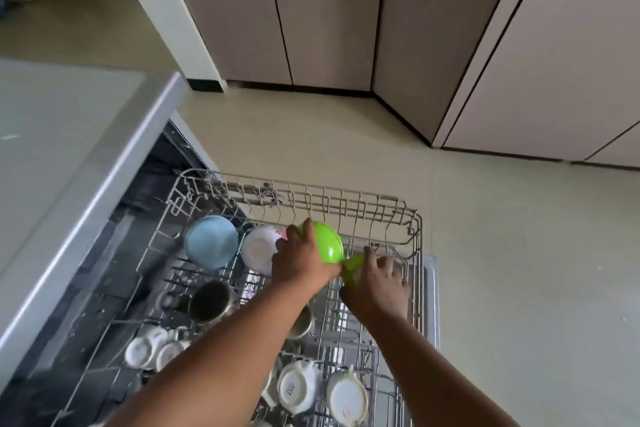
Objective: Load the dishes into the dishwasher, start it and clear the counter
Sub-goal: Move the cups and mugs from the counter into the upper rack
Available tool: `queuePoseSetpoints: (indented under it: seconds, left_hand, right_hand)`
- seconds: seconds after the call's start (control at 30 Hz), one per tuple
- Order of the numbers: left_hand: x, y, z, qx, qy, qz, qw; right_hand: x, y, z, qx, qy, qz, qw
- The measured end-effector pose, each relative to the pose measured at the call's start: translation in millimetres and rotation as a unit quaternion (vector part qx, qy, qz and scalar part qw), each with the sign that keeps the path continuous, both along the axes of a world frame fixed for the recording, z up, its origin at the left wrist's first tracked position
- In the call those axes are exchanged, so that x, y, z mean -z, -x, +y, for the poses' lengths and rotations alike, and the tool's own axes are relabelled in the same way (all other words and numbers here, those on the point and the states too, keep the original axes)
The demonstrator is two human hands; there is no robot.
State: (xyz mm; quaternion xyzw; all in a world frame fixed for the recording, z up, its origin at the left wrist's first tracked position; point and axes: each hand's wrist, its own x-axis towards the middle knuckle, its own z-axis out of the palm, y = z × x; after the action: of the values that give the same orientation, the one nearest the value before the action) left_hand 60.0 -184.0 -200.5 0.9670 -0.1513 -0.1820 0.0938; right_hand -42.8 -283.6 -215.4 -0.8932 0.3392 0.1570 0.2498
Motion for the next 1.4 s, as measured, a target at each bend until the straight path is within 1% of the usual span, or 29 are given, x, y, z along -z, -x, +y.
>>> queuePoseSetpoints:
  seconds: [0.13,0.43,0.57,0.8,0.93,1.03,1.13,1.23,1.3,1.37,1.4]
  left_hand:
    - [19.6,-3.0,-2.5,0.046,-0.047,-0.043,0.997]
    - [39.8,-3.5,3.3,0.089,-0.117,-0.067,0.987]
    - [42.7,-3.3,3.2,0.104,-0.144,-0.089,0.98]
    - [52.3,-1.3,10.8,0.087,-0.122,-0.048,0.988]
    - [54.2,7.3,23.3,0.082,-0.093,-0.052,0.991]
    - [53.5,17.9,34.8,0.073,-0.069,-0.055,0.993]
    - [48.3,31.8,43.9,0.065,-0.021,-0.078,0.995]
    - [42.3,51.4,46.9,0.048,0.009,-0.075,0.996]
    - [36.2,69.5,45.5,0.042,0.009,-0.059,0.997]
    - [27.5,95.3,40.7,0.06,0.013,-0.04,0.997]
    - [22.2,111.3,36.5,0.078,0.024,-0.026,0.996]
  right_hand:
    - [22.0,-1.8,-1.0,0.001,-0.014,0.014,1.0]
    - [42.2,-4.5,3.9,0.06,-0.049,-0.054,0.996]
    - [44.5,-10.4,-1.4,0.075,-0.061,-0.028,0.995]
    - [42.2,-18.0,-8.2,0.039,-0.025,0.023,0.999]
    - [37.7,-14.5,-9.0,0.041,-0.034,0.026,0.998]
    - [29.8,-5.4,-9.1,0.075,-0.073,-0.012,0.994]
    - [13.2,2.5,-14.1,0.136,-0.101,-0.104,0.98]
    - [-8.8,17.3,-24.5,0.144,-0.073,-0.229,0.96]
    - [-19.8,33.8,-32.8,0.128,-0.024,-0.301,0.945]
    - [-21.6,51.5,-41.1,0.132,0.01,-0.326,0.936]
    - [-18.8,60.2,-44.5,0.155,0.003,-0.323,0.933]
